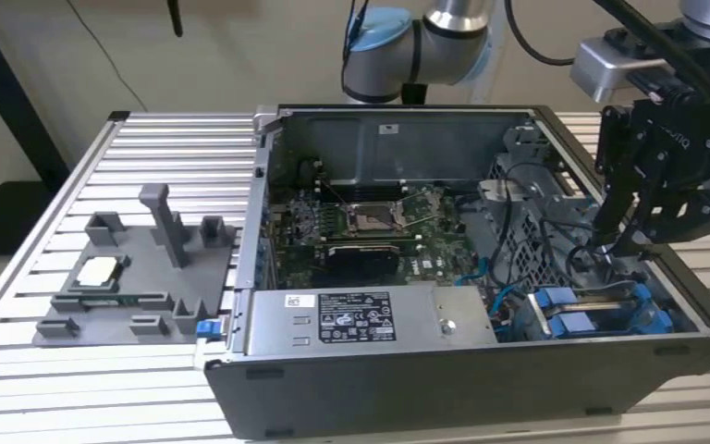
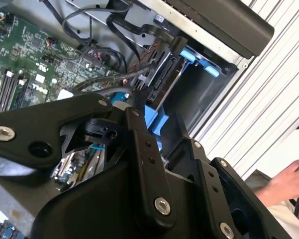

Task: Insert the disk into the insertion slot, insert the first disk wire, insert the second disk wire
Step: 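Insert the first disk wire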

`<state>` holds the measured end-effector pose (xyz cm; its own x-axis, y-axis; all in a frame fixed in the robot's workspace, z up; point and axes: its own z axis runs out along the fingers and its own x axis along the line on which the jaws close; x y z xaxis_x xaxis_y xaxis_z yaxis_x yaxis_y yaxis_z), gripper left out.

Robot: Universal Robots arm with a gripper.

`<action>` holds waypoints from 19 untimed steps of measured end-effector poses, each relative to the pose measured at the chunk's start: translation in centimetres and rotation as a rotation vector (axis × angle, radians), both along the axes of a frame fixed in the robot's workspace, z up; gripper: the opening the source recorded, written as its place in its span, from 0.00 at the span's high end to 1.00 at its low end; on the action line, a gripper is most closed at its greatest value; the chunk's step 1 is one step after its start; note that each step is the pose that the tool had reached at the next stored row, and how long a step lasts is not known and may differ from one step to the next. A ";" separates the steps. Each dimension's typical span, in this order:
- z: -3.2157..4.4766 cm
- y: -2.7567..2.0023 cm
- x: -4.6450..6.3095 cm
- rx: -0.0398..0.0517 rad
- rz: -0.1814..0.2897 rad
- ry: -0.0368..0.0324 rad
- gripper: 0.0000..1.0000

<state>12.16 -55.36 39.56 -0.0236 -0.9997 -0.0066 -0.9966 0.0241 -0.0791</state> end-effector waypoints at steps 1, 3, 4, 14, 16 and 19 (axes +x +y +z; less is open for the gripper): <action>-0.07 0.03 -0.1 0.0001 0.000 -0.0003 0.59; -0.26 0.06 -0.4 0.0005 0.000 -0.0017 0.59; -0.39 0.07 -0.5 0.0020 0.000 -0.0032 0.59; -1.18 0.22 -0.7 0.0258 0.000 -0.0109 0.59; -1.20 0.23 -0.7 0.0279 0.000 -0.0108 0.61; -1.20 0.22 -0.7 0.0281 0.000 -0.0109 0.68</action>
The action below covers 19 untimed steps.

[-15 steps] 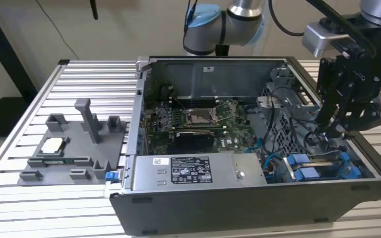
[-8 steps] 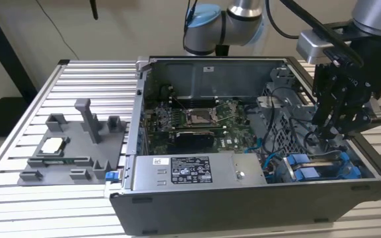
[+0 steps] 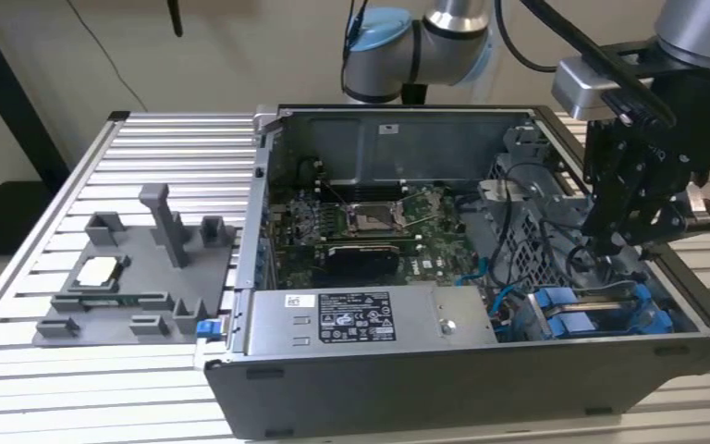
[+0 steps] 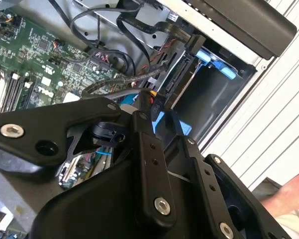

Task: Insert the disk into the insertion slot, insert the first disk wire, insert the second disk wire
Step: 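Insert the first disk wire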

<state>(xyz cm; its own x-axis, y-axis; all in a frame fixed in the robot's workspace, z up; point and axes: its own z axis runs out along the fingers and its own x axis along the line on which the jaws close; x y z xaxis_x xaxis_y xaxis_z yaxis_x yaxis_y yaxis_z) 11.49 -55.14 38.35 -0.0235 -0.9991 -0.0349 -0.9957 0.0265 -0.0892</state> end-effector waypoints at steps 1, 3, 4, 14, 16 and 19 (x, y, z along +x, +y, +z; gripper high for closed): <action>0.00 0.00 0.0 0.0000 0.000 0.0000 0.71; 0.00 0.00 0.0 0.0001 0.000 0.0000 0.77; 0.00 0.00 0.0 0.0001 0.000 0.0000 0.77; -0.01 0.00 0.0 0.0006 0.000 0.0000 0.81; -0.01 0.00 0.0 0.0007 0.000 0.0000 0.81; -0.01 0.00 0.0 0.0009 0.000 0.0000 0.81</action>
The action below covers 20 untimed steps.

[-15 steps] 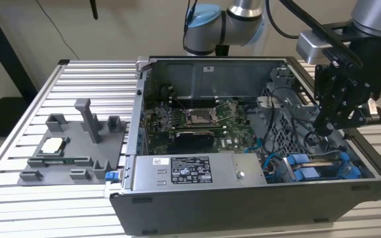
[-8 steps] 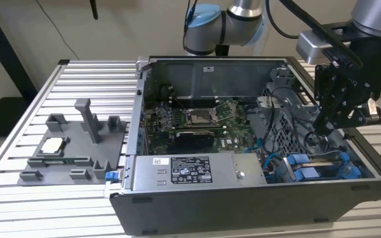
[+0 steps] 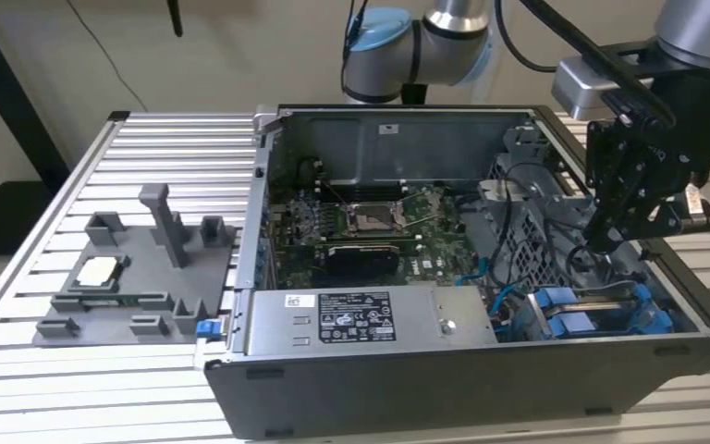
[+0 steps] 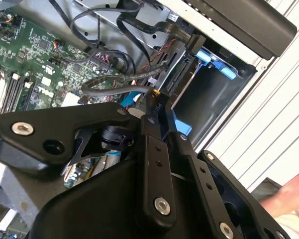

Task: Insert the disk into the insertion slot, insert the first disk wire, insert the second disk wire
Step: 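Insert the first disk wire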

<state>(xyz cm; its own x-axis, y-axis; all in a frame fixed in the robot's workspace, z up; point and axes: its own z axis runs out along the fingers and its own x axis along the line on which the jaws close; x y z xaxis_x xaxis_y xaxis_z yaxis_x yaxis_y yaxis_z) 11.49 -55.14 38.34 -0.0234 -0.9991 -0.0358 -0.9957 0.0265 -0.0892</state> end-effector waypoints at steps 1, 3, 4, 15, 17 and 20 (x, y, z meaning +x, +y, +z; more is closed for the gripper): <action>0.00 0.00 0.0 0.0000 0.000 0.0000 0.81; -0.04 0.00 0.0 -0.0027 0.000 0.0018 0.81; -0.07 0.00 0.0 -0.0047 0.000 0.0072 0.81; -0.87 0.00 1.4 -0.0218 0.000 0.0515 0.81; -1.11 0.00 1.7 -0.0235 0.000 0.0526 0.81; -1.52 0.00 2.0 -0.0269 0.000 0.0532 0.81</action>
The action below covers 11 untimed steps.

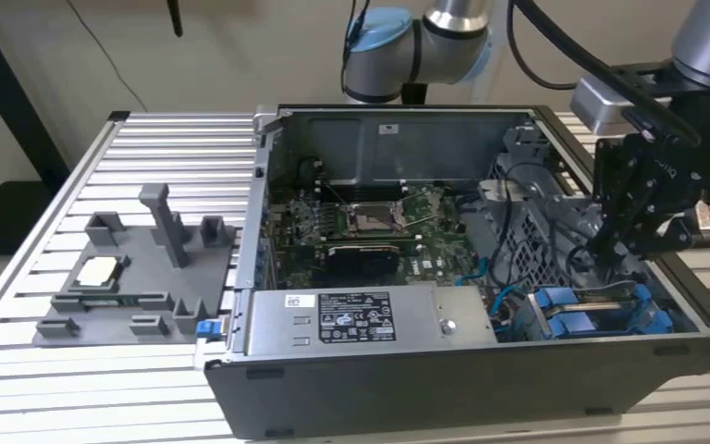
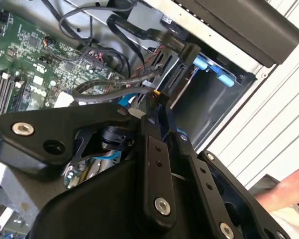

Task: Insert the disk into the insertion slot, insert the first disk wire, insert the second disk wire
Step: 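Insert the first disk wire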

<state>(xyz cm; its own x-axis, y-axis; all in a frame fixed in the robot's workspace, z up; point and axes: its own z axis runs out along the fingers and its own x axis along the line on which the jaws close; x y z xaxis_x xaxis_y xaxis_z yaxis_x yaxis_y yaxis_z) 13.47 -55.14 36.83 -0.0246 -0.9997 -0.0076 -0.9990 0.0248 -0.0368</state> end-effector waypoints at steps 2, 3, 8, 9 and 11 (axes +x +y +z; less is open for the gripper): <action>-0.27 0.00 0.1 -0.0003 0.000 0.0000 0.81; -0.42 -0.01 0.2 -0.0004 0.000 0.0000 0.81; -1.00 -0.09 0.6 -0.0063 0.000 0.0001 0.81; -1.08 -0.13 0.7 -0.0075 0.000 0.0001 0.81; -1.20 -0.22 0.9 -0.0106 0.000 0.0001 0.81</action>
